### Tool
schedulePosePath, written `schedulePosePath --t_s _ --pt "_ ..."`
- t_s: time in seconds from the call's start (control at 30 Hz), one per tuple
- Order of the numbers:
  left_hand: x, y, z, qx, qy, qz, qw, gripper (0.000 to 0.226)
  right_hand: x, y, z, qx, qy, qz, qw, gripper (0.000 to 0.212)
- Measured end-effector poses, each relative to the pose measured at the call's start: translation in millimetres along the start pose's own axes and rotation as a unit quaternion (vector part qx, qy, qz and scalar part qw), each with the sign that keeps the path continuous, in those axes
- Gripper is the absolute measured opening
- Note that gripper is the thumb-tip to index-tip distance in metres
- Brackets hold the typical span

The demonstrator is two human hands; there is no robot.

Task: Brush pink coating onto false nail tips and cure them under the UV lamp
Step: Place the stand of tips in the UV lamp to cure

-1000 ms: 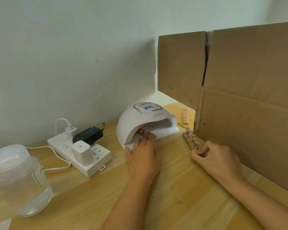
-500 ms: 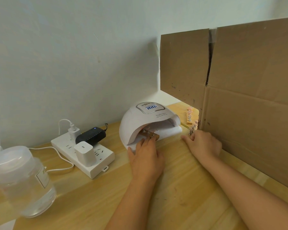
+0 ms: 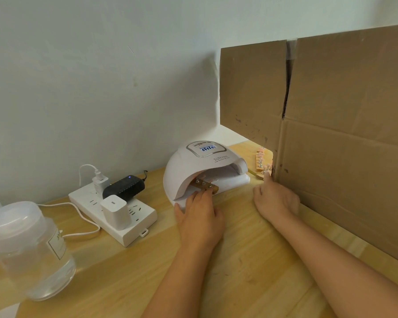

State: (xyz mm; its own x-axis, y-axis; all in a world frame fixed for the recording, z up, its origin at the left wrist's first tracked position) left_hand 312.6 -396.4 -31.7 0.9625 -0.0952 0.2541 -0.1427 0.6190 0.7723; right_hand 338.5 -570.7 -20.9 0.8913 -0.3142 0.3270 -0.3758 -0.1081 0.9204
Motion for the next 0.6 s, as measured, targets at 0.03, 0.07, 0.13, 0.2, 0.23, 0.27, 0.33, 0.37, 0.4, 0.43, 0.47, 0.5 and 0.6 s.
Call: schedulePosePath --t_s 0.03,0.07,0.13,0.2,0.23,0.27,0.33,0.37,0.4,0.43,0.47,0.5,0.6 --pt "0 0 0 0.0 0.001 0.0 1.0 0.05 0 -1 0 -0.003 0.004 -0.005 1.0 0.049" --pt "0 0 0 0.002 0.002 -0.001 1.0 0.05 -1 -1 0 0.004 0.014 -0.004 1.0 0.048" --pt "0 0 1 0.007 0.002 -0.001 1.0 0.051 -4 3 -3 0.043 0.059 0.004 0.997 0.041" --pt "0 0 1 0.008 0.003 -0.001 1.0 0.051 -11 8 -13 0.085 0.132 0.005 0.988 0.033" --pt "0 0 1 0.007 0.004 -0.001 1.0 0.051 -15 10 -20 0.094 0.178 0.0 0.979 0.03" --pt "0 0 1 0.005 0.005 0.0 1.0 0.05 -21 11 -28 0.096 0.226 -0.009 0.969 0.029" --pt "0 1 1 -0.003 0.008 0.006 1.0 0.049 -31 10 -46 0.092 0.301 -0.024 0.949 0.031" --pt "0 1 1 -0.007 0.01 0.009 1.0 0.048 -34 9 -53 0.091 0.322 -0.029 0.942 0.032" --pt "0 2 1 -0.012 0.012 0.012 1.0 0.046 -36 8 -60 0.092 0.336 -0.033 0.937 0.031" --pt "1 3 1 -0.017 0.015 0.013 1.0 0.044 -36 6 -65 0.093 0.344 -0.041 0.933 0.029" --pt "1 3 1 -0.022 0.018 0.014 0.999 0.041 -35 5 -70 0.095 0.349 -0.051 0.931 0.026" --pt "1 3 1 -0.025 0.021 0.015 0.999 0.039 -34 3 -72 0.093 0.347 -0.06 0.931 0.024" --pt "3 3 0 -0.009 0.027 0.02 0.999 0.037 -26 -4 -71 0.065 0.287 -0.062 0.954 0.028"
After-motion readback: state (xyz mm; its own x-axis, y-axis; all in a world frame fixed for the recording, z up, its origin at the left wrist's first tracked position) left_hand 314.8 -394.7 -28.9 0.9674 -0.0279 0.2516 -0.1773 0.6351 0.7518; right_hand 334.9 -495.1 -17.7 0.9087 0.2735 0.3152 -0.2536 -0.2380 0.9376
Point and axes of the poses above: each hand's wrist, its own x-axis towards the middle knuckle, its own y-axis out of the back of the hand, z = x × y, the point moved 5 cm from there along x, towards the middle knuckle, and after that the axes turned 1 degree about -z, right-handed, at the moved point
